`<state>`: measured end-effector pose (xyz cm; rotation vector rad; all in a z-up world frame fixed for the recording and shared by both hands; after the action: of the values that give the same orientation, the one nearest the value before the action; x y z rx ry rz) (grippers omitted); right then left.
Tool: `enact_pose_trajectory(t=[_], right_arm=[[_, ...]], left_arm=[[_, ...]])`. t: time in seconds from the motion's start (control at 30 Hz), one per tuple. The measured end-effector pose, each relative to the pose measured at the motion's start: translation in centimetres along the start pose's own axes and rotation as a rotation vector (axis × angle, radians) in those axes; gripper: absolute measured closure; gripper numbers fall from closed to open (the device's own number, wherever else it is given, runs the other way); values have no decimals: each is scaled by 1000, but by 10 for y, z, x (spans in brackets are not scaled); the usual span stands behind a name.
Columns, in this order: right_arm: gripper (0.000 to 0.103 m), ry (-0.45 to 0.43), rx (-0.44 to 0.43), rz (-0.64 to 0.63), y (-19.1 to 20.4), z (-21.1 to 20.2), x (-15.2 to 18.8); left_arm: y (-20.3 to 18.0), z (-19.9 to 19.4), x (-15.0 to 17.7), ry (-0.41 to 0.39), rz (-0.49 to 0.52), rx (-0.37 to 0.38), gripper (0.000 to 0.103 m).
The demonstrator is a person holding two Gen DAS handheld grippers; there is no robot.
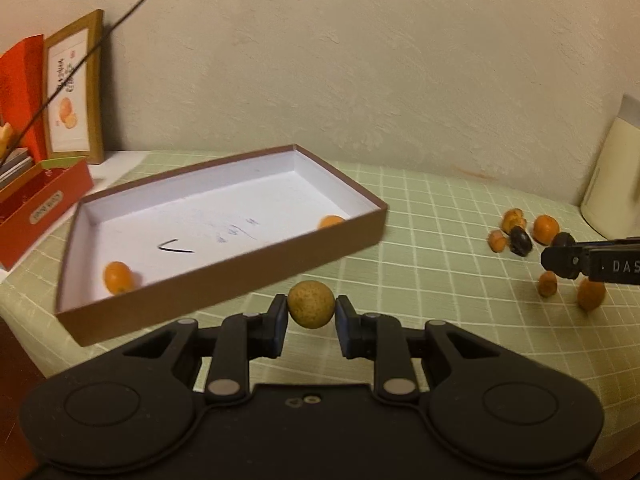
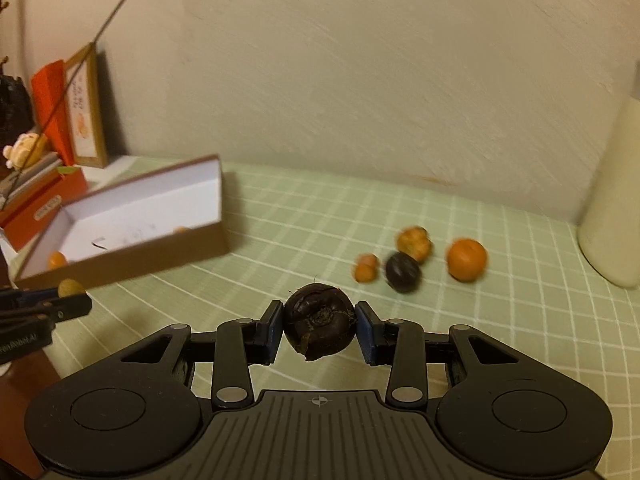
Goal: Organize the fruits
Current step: 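Carry the tan fruit and dark fruit in both tools over the box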
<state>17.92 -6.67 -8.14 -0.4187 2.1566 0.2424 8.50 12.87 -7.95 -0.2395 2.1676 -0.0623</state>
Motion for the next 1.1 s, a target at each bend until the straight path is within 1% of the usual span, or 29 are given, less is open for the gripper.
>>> enact_pose_trajectory(t=[0.27, 0.43, 0.6, 0.7, 0.83, 0.93, 1.1], right_arm=[[64, -52, -82, -45, 45, -9, -20], [64, -81, -128, -78, 73, -13, -28], [64, -109, -160, -95, 94, -14, -36], [64, -119, -176, -102, 103, -11, -42], [64, -126, -193, -121, 118, -3, -49], [64, -140, -200, -137, 127, 5, -59], [64, -145, -219, -129, 139, 27, -78]], left_arm=[[28, -17, -1, -29, -26, -46, 87], [43, -26, -7, -62, -46, -66, 87], [52, -38, -17, -106, -28, -107, 87], [62, -43, -25, -135, -32, -138, 87], [79, -47, -35, -163, -63, -171, 87], [91, -46, -40, -174, -82, -193, 87], [110, -38, -49, -186, -120, -227, 87]])
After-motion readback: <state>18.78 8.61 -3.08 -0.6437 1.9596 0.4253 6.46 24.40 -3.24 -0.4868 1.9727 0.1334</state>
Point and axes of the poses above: each gripper's, at about its wrist camera, not at the fingertips, and z roughly the way its jaws point, y to its left, x to its underside, the point moved 6 cm from there along z, roughly the way its jaws point, and after that the axes turned 13 degrees about x, right-handed, at the moved point
